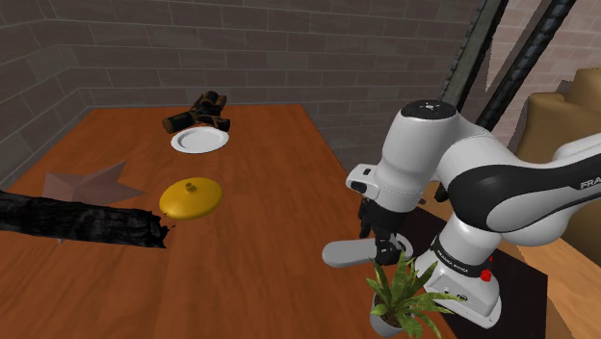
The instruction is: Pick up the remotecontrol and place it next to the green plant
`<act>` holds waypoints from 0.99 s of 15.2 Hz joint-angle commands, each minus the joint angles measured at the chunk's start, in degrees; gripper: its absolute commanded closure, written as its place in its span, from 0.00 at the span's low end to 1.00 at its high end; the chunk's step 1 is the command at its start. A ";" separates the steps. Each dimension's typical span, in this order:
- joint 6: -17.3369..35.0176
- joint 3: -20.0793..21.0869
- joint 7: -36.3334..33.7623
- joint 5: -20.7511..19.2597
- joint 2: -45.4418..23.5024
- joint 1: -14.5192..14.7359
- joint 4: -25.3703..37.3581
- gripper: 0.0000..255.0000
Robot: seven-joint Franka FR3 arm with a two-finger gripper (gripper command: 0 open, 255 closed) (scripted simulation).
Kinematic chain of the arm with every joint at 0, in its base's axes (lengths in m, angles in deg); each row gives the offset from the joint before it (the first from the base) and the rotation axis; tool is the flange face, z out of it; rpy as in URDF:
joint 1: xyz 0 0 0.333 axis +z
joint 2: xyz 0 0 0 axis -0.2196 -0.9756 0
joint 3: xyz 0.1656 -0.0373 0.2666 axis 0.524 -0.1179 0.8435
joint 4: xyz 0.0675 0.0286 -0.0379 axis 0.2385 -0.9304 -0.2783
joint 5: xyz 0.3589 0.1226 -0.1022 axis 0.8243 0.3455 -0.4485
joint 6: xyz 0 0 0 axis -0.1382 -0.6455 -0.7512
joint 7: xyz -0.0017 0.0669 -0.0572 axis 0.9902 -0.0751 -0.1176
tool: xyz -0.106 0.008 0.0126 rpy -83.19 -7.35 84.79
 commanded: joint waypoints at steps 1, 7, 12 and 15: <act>0.13 0.03 0.00 0.05 -0.02 0.04 -0.08 1.00; 0.14 0.03 0.01 0.05 -0.02 0.03 -0.08 0.00; -5.24 -1.57 -0.15 -1.62 2.85 -0.45 2.54 0.00; -9.59 -2.94 -0.27 -3.03 4.67 -0.93 5.17 0.00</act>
